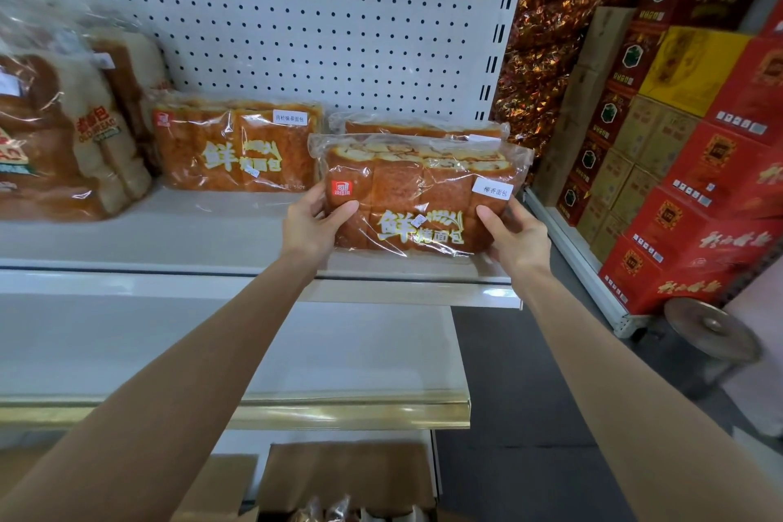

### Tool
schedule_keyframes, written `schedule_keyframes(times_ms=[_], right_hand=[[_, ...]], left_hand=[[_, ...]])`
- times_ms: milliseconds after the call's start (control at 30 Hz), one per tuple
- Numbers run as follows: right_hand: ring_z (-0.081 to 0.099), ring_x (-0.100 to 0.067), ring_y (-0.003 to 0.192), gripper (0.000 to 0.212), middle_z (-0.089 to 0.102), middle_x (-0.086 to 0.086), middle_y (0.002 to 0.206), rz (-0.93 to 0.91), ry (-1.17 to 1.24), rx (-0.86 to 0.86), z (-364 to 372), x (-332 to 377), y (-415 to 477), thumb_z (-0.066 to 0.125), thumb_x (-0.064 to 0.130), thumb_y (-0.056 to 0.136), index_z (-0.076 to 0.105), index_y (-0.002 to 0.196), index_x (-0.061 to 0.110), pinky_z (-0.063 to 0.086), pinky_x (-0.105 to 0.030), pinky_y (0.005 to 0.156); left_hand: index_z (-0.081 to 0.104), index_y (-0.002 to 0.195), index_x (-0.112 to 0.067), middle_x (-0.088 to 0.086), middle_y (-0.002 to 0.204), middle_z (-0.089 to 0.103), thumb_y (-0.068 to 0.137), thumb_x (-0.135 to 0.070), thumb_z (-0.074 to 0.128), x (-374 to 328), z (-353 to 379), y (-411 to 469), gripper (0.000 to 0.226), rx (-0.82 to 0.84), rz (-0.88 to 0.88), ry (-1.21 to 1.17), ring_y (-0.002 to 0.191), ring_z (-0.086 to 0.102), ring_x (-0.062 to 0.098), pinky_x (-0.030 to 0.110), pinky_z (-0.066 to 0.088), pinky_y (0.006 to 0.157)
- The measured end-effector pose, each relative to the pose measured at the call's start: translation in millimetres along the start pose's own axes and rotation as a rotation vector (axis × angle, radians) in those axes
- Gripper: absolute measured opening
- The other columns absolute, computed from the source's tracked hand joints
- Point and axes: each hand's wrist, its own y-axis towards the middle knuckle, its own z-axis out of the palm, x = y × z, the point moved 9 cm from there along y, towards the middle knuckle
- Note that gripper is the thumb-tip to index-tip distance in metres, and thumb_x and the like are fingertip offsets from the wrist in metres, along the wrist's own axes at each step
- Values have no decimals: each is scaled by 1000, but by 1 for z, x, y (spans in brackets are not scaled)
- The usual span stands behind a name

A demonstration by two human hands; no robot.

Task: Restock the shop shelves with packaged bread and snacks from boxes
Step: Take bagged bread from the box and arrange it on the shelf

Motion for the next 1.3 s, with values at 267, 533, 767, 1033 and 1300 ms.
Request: schedule_keyframes(times_ms=[267,533,767,1033,1300], right_hand=[[63,-18,108,51,68,18,105,-22,-15,3,3,2,8,73,47,78,61,126,39,52,-48,96],[60,-22,115,52,65,5,118,8,-11,-1,4,4,12,70,38,85,56,135,31,50,-49,99],[61,-20,111,51,65,8,112,10,-40,-5,5,4,15,71,42,84,58,132,35,51,-49,98],[59,-20,118,51,63,9,117,25,-44,27,9,10,8,68,38,87,53,136,34,49,-50,100],[51,-16,126,67,52,2,142,12,-46,54,7,24,-18,68,28,89,37,148,23,41,-37,107]], left_hand=[[59,130,-18,-2,106,68,88,-11,69,3,3,8,44,-6,-24,3,94,64,3,33,49,100],[60,129,-17,-1,108,68,89,-11,68,4,6,13,42,-10,-47,1,102,64,13,33,50,99],[59,130,-13,-1,106,67,89,-7,66,2,8,16,41,-20,-24,-3,84,62,-7,15,52,86],[57,132,-10,5,110,67,90,-5,64,3,9,15,43,-27,-55,-14,87,64,1,18,53,87],[32,151,-24,5,132,59,92,-16,64,5,6,9,67,33,-134,59,118,56,13,29,47,100]])
